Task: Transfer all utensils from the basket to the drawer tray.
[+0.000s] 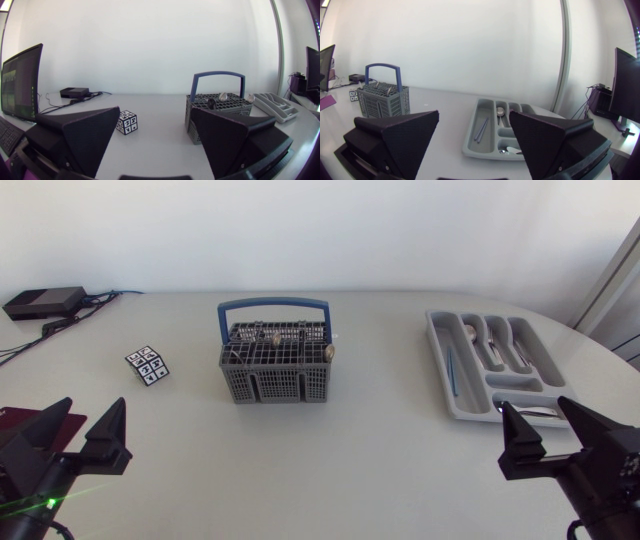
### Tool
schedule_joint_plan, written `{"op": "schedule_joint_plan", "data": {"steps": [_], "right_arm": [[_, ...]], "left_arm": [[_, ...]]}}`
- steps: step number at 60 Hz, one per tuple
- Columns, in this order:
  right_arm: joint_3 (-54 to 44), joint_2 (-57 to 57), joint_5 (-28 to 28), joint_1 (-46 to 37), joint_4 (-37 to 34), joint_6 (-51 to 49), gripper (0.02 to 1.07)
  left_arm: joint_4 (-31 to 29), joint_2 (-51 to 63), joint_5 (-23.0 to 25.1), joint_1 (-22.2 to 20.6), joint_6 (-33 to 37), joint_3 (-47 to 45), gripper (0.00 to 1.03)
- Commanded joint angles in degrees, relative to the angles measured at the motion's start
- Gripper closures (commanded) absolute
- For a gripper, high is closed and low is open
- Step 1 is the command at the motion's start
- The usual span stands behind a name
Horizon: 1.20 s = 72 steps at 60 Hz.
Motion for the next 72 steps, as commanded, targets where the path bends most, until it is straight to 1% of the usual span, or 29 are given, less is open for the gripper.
{"op": "schedule_joint_plan", "data": {"steps": [1, 14, 19, 25, 34, 42, 45, 48, 55, 59, 67, 72], "right_arm": [[-1.15, -0.43, 0.47, 0.19, 1.68, 0.86, 0.06], [-0.09, 0.01, 0.56, 0.46, 2.56, 0.86, 0.06], [1.23, 2.12, 0.56, 0.63, 3.61, 0.86, 0.06], [3.77, 7.75, 0.65, 0.63, 5.46, 1.13, 0.06], [8.87, 17.85, 1.0, 2.21, 7.04, 2.09, 0.06], [16.17, 29.81, 3.55, 6.08, 6.33, 3.5, 0.06], [18.36, 33.06, 4.16, 7.14, 5.72, 4.82, 0.06], [21.35, 37.19, 4.25, 8.19, 4.4, 6.84, 0.06], [26.54, 42.99, 4.6, 11.35, 1.15, 9.92, 0.06], [30.41, 47.3, 5.04, 13.29, -1.75, 11.85, 0.06], [40.34, 57.49, 4.87, 17.16, -12.12, 12.47, 0.06], [44.73, 63.03, 4.25, 18.91, -15.9, 12.2, 0.06]], "left_arm": [[0.39, -0.56, -0.59, 0.08, -1.72, -1.67, 0.04], [0.56, 0.05, -0.59, -0.18, -2.6, 0.79, 0.04], [0.65, 1.72, -0.59, -0.18, -3.21, 2.29, 0.04], [1.71, 7.0, -0.59, -0.27, -4.36, 5.19, 0.04], [1.53, 15.61, -0.59, -0.62, -5.5, 10.28, 0.05], [0.12, 25.28, -0.67, -2.11, -7.17, 16.09, 0.05], [-0.49, 27.21, -0.67, -2.46, -7.61, 17.4, 0.06], [-1.46, 30.55, -0.94, -3.43, -7.61, 19.51, 0.08], [-3.57, 36.97, -1.9, -4.93, -7.08, 23.03, 0.08], [-6.29, 40.83, -2.43, -6.24, -6.55, 25.93, 0.09], [-12.44, 49.62, -2.43, -7.39, -5.59, 32.96, 0.09], [-15.61, 54.63, -2.43, -7.74, -3.92, 36.74, 0.09]]}}
